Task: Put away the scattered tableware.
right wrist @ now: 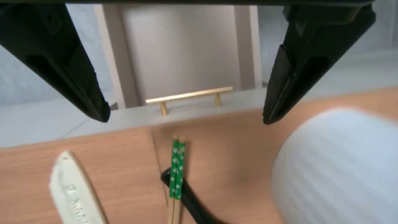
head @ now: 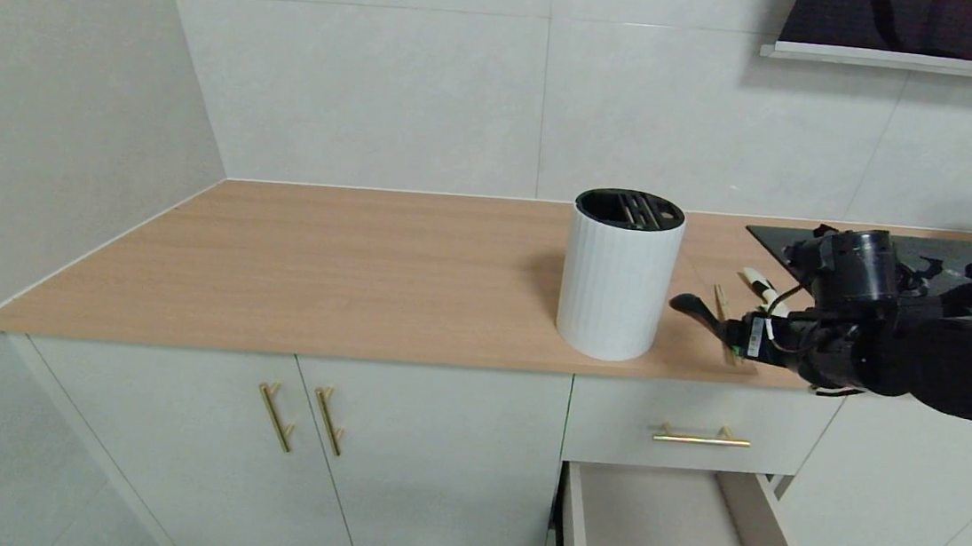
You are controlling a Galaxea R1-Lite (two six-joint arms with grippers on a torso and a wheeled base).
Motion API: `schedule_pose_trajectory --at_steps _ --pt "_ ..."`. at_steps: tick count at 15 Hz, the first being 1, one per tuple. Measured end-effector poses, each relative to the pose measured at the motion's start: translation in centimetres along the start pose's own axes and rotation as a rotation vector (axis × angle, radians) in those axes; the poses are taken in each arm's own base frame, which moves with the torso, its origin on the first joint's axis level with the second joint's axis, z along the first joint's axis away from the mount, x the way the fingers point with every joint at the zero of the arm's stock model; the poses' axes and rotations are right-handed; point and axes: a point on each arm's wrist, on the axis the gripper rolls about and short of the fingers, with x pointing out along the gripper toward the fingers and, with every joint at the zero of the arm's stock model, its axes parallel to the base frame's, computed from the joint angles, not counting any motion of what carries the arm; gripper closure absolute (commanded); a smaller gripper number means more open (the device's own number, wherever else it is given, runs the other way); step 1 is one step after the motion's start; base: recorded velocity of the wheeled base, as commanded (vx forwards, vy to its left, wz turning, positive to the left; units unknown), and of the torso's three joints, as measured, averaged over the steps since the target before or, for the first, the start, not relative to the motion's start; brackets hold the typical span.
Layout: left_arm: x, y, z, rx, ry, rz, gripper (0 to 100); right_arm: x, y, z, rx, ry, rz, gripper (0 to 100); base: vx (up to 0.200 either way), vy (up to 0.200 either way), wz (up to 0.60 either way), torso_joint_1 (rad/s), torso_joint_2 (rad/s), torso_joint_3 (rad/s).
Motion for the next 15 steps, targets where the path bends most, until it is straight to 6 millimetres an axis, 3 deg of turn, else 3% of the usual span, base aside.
schedule_pose_trajectory --at_steps 6,15 --pt "0.0 0.0 0.0 0.000 0.000 0.000 0 4.5 0.3 -0.8 0.065 0.013 -0.096 0 0.000 0.000 0.00 0.000 0.00 0.000" --pt "0.0 0.0 0.0 0.000 0.000 0.000 0 7.0 0.2 -1.5 0.082 -0.015 -0.101 0 0.000 0.000 0.00 0.000 0.00 0.000"
